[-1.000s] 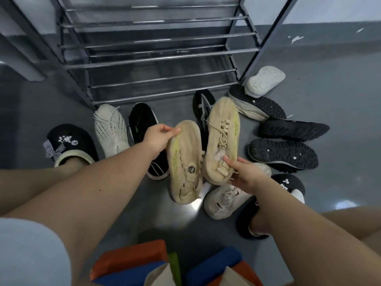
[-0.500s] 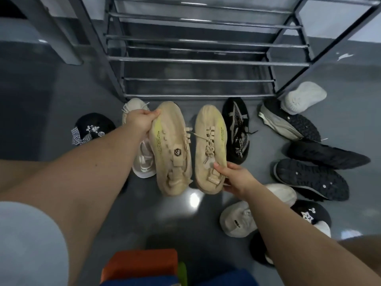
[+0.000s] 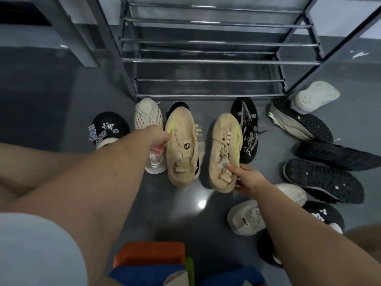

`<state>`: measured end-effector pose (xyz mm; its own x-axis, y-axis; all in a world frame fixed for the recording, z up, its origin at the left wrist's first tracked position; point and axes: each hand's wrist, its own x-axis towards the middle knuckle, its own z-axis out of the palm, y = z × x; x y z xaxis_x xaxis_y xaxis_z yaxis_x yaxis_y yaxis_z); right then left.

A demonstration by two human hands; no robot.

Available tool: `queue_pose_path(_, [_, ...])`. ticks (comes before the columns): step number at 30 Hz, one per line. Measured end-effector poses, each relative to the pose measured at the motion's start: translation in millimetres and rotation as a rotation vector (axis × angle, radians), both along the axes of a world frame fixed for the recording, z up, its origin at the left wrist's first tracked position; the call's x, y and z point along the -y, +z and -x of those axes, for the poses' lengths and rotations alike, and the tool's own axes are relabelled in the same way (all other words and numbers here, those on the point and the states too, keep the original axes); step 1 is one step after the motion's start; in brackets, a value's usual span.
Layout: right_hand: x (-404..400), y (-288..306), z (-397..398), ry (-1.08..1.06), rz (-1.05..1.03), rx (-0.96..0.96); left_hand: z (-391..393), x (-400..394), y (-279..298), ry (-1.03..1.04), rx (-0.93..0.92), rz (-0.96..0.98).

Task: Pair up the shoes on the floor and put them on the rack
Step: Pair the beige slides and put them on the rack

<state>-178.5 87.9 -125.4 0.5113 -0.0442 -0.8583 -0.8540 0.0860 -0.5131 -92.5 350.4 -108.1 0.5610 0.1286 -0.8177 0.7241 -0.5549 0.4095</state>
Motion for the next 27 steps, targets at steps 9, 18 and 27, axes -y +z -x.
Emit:
queue_pose_path(9, [-14, 12, 18, -0.034, -0.105, -0.015, 60, 5, 16, 0.129, -0.350, 0.190])
queue_pose_path(18, [-18, 9, 22, 0.080, -0.064, -0.019, 104, 36, -37, 0.518, -0.205, 0.411])
queue_pose_path(27, [-23, 7, 18, 0.018, -0.087, -0.011, 109, 32, -32, 0.606, -0.126, 0.535])
